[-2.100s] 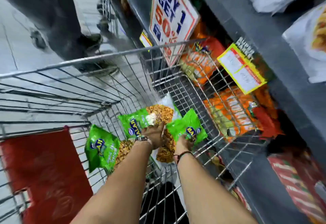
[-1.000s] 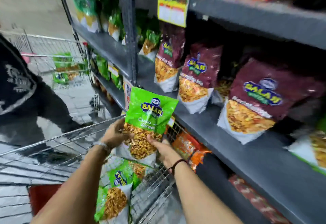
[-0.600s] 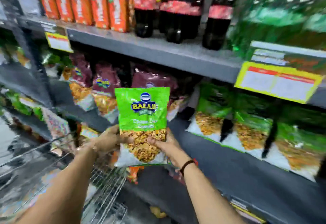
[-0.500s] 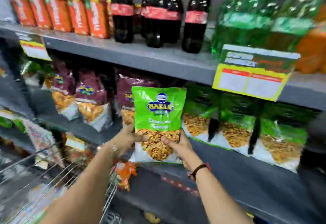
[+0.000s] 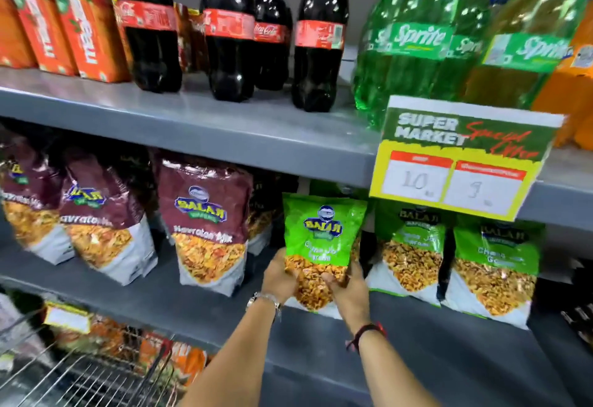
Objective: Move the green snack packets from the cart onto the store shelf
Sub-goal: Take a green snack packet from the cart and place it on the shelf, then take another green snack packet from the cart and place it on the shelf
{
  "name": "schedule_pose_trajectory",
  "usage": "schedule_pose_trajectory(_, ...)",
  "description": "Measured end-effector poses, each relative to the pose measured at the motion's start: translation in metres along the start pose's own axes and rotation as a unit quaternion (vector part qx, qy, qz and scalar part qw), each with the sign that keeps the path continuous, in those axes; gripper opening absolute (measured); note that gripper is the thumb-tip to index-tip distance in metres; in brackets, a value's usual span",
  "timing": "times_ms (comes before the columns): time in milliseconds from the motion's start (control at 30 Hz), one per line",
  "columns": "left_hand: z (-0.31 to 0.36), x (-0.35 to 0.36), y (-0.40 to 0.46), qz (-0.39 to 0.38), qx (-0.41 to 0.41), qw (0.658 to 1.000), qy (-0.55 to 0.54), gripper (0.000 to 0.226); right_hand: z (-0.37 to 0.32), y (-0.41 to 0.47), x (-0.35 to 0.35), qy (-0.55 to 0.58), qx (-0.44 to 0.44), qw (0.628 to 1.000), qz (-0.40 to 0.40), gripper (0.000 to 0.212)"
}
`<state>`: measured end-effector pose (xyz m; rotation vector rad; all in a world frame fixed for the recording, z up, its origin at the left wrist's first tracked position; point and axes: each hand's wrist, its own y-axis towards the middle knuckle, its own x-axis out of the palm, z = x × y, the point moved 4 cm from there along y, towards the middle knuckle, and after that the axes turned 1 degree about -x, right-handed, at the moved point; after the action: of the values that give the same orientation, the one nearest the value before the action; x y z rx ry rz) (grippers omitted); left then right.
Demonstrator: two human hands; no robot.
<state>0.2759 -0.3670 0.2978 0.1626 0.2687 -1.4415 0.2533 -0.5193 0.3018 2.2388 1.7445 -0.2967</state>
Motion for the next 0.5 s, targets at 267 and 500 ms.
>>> schedule_pose_trajectory(267, -0.033, -0.14, -0.089, 0.014, -0.006, 1.0, -0.003, 0.035, -0.082, -0.11, 0.101, -0.043, -0.202, 0.974, 0.092, 0.035)
schedule_pose_trajectory(500, -0.208, -0.337, -0.221, 0.225, -0.218, 0.95, -0.016, 0.049, -0.082, -0.215, 0.293, -0.013, -0.151, 0.964, -0.218, 0.03)
